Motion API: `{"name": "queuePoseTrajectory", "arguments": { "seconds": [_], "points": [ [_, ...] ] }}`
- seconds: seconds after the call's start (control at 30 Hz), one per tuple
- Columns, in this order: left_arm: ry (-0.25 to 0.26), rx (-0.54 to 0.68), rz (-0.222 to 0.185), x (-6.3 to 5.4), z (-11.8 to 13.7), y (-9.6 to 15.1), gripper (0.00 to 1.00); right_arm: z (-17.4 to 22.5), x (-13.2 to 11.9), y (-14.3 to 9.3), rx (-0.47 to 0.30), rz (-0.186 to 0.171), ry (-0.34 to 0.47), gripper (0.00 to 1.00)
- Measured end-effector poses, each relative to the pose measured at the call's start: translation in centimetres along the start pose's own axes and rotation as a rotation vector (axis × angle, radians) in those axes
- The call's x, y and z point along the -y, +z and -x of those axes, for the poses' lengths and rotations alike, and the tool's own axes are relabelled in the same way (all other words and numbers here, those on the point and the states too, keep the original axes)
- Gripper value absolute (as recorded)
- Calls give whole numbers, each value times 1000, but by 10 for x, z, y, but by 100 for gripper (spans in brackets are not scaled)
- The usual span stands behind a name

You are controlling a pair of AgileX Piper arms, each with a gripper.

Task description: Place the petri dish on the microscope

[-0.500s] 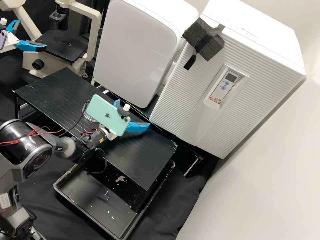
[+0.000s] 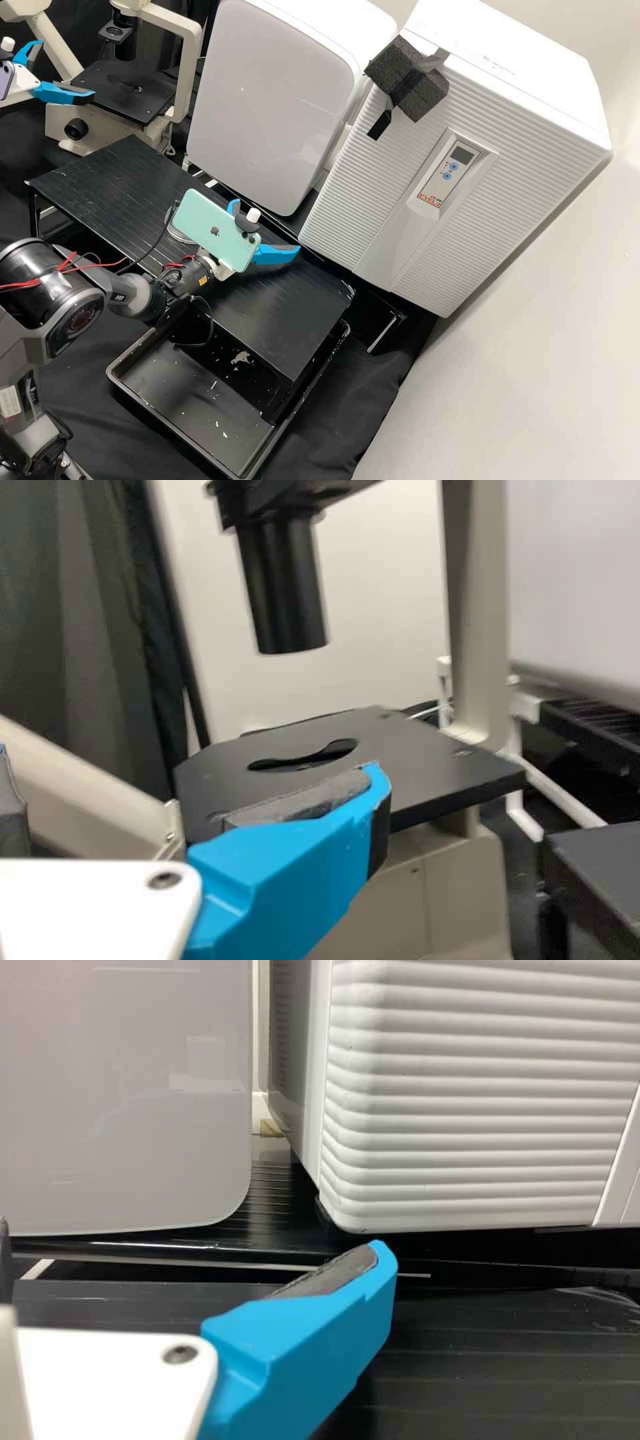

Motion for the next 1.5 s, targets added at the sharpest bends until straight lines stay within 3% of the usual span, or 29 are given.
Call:
{"name": "queuePoseTrajectory", "arguments": {
  "seconds": [0.2, 0.33, 0.63, 0.97, 1.13, 1.5],
  "points": [
    [37, 139, -23, -10, 9, 28, 100, 0, 0, 0, 0, 0, 0, 100],
    [60, 313, -23, -15, 16, 58, 100, 0, 0, 0, 0, 0, 0, 100],
    [30, 708, -59, -13, 27, 121, 100, 0, 0, 0, 0, 0, 0, 100],
    [-35, 844, 42, -4, 16, 164, 100, 0, 0, 0, 0, 0, 0, 100],
    [-107, 912, 89, 10, 7, 186, 100, 0, 0, 0, 0, 0, 0, 100],
    [-239, 894, 37, 41, -12, 206, 100, 0, 0, 0, 0, 0, 0, 100]
  ]
}}
